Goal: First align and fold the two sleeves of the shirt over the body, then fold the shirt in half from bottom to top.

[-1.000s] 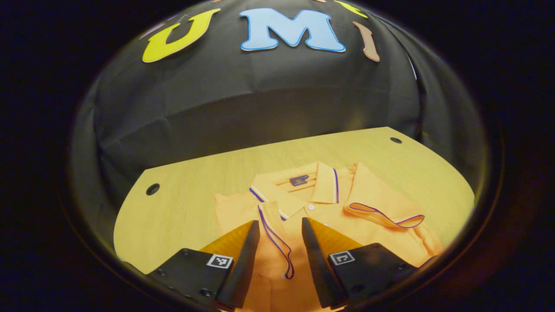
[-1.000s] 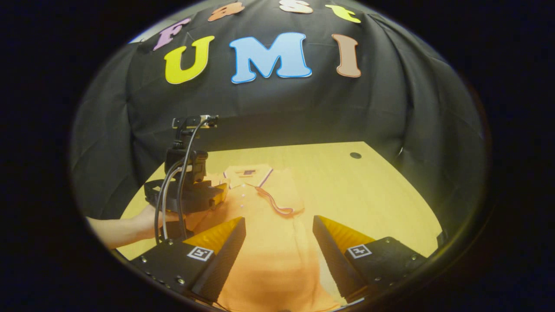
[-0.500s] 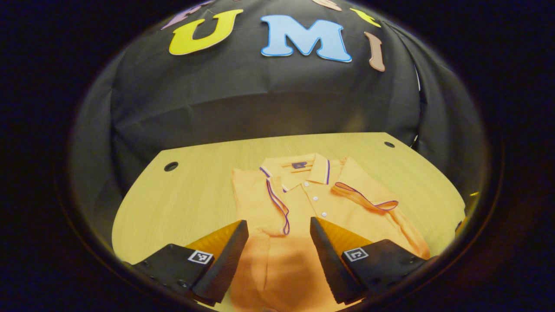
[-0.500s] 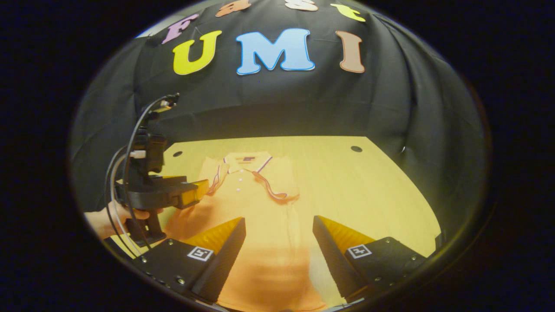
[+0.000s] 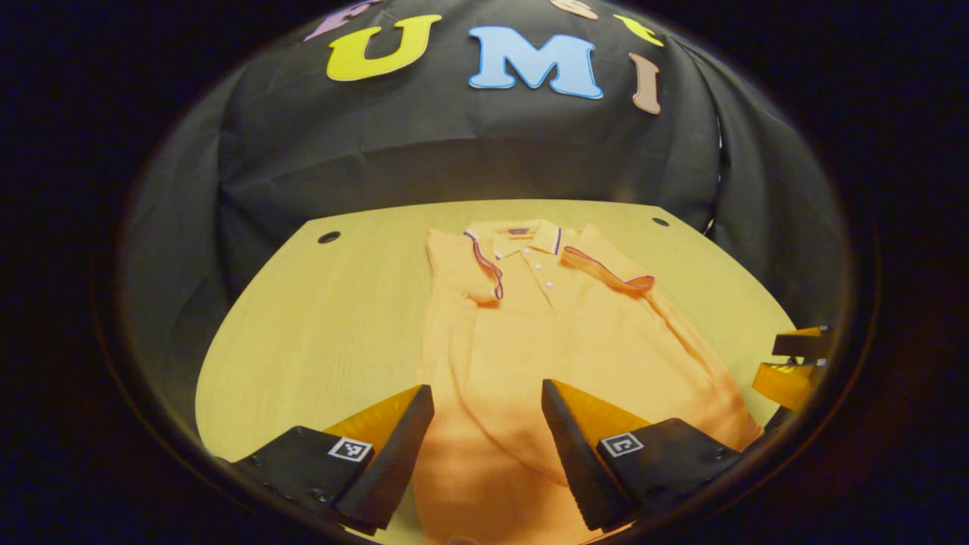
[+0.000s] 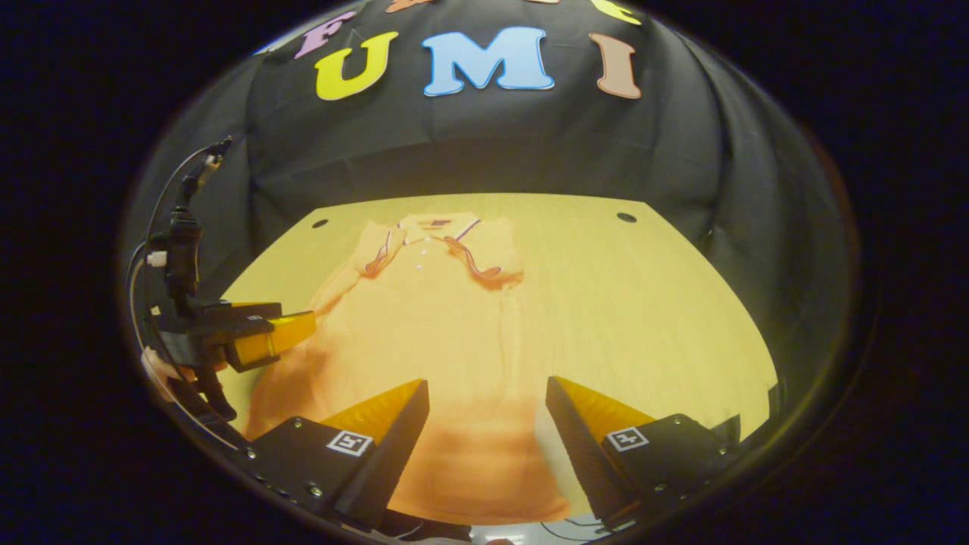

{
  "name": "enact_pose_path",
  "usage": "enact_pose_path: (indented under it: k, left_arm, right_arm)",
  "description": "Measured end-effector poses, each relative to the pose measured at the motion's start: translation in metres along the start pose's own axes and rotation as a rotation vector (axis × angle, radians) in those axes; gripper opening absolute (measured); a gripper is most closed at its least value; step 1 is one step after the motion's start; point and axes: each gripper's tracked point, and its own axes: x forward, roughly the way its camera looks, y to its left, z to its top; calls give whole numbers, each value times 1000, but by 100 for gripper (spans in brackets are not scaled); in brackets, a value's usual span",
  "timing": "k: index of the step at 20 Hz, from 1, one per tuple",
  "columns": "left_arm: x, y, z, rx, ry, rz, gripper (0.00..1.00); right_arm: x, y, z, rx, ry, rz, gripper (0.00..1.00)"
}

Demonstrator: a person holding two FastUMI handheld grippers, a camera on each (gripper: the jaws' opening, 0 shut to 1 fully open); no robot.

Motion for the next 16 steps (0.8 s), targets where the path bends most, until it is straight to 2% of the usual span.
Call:
enact_pose_path:
  k: [9, 16]
  left_arm:
    - [-65, 13, -78, -55, 94, 30, 94]
    - [-106, 20, -128, -37, 141, 16, 94]
  right_arm:
    - [-10, -6, -60, -21, 103, 31, 96]
    - [-22, -8, -100, -40, 173, 28, 96]
